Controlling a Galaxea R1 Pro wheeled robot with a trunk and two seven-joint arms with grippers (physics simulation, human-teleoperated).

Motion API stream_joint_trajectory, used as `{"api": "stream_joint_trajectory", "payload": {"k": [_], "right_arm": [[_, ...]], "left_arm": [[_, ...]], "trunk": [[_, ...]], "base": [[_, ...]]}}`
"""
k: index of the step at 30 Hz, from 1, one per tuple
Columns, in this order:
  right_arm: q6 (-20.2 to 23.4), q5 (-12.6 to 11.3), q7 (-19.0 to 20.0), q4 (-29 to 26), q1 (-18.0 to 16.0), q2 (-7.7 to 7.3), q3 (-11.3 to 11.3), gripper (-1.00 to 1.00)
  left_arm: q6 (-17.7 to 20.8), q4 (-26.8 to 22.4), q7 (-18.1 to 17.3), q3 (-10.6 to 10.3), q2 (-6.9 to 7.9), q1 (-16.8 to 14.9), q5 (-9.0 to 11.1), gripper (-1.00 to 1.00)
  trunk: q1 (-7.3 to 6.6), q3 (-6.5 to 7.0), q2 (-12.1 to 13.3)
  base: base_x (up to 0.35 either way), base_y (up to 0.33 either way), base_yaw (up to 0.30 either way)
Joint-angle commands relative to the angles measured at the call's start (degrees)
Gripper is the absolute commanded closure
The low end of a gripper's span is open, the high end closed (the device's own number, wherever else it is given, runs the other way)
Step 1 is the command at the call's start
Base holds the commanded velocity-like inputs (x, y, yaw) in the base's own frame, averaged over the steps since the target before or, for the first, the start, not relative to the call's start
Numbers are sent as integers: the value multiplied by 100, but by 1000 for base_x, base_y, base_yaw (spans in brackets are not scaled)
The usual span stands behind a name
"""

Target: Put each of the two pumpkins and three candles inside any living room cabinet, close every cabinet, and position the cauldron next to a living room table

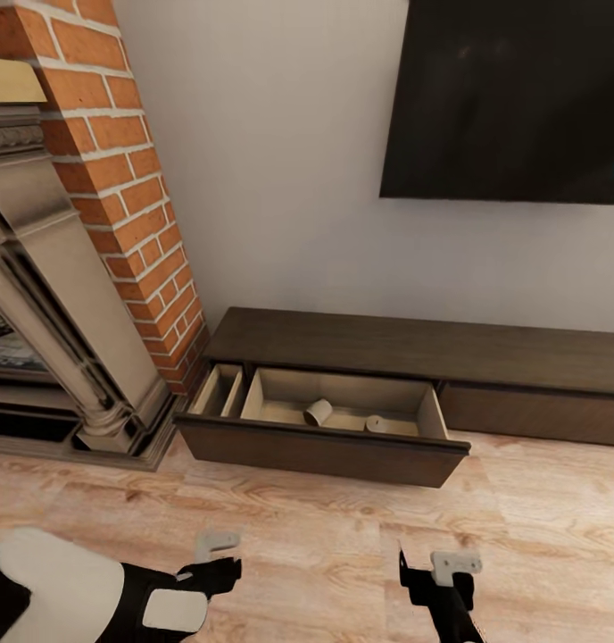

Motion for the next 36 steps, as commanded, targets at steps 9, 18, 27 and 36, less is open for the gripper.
{"api": "stream_joint_trajectory", "payload": {"k": [9, 18, 27, 36], "right_arm": [[-1054, 45, -41, 1225, -11, -9, 12, -100], [-1793, 50, -32, 2578, -171, -18, 10, -100], [-1734, 73, -42, 2716, -291, 274, 81, -100], [-1736, 70, -48, 2830, -302, 389, 97, -100]], "left_arm": [[1822, 2836, -899, -18, -958, 852, 301, -100], [1968, 3498, -981, -16, -1198, 1260, 301, -100], [1828, 3551, -961, -70, -1414, 1428, 301, -100], [1820, 3540, -977, -77, -1403, 1532, 301, -100]], "trunk": [[-199, 158, 359], [-287, 229, 520], [-308, 247, 560], [-506, 409, 921]], "base": [[0, 0, 0], [0, 0, 0], [0, 0, 0], [0, 0, 0]]}}
